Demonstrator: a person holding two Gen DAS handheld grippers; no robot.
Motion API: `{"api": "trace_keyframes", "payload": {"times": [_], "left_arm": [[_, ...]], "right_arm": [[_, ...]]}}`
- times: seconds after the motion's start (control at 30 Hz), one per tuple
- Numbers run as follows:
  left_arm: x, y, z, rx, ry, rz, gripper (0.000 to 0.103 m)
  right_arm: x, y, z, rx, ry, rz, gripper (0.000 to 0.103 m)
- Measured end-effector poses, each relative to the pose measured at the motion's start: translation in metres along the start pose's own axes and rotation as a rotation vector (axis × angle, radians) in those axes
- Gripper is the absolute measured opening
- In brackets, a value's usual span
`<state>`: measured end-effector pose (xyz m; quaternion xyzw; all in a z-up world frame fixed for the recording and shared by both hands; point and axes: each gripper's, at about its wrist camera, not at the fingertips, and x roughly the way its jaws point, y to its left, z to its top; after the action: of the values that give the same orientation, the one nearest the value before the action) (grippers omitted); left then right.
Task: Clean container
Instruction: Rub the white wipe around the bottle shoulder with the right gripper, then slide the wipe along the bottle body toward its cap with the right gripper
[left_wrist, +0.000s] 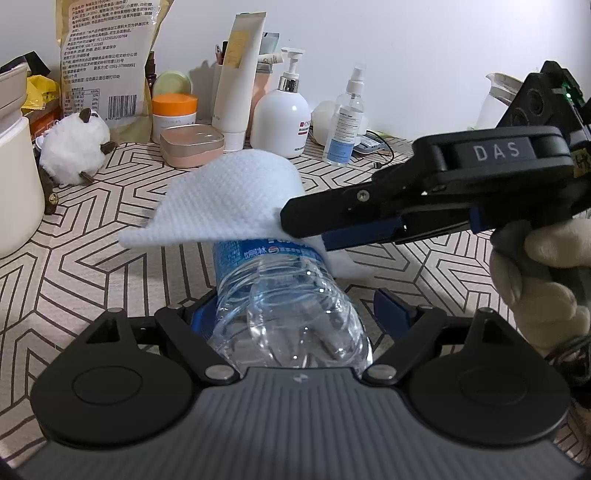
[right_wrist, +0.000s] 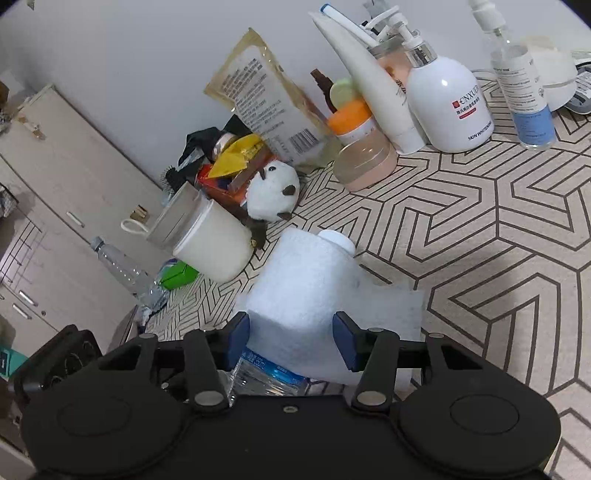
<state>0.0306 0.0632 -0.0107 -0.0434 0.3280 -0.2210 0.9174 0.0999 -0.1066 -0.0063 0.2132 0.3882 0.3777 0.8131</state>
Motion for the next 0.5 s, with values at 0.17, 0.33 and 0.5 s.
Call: {"api": "trace_keyframes", "payload": {"times": [0.17,0.33,0.5], "left_arm": [[0.0,0.002,0.0,-0.007,-0.004,-0.007,0.086],[0.0,0.007,0.0,-0.027,-0.012,-0.014,0.083],[0.009,0.01,0.003,-0.031,-0.024,-0.004,0.081]], "right_arm": [[-0.011,0.029,-0.008,-0.153,-0.001,0.002,0.031],[-0.011,0.067,-0.025,-0.337,0.018,0.015,0.019],[-0.015,0.064,-0.023,-0.34,0.025,0.002,0.018]]}}
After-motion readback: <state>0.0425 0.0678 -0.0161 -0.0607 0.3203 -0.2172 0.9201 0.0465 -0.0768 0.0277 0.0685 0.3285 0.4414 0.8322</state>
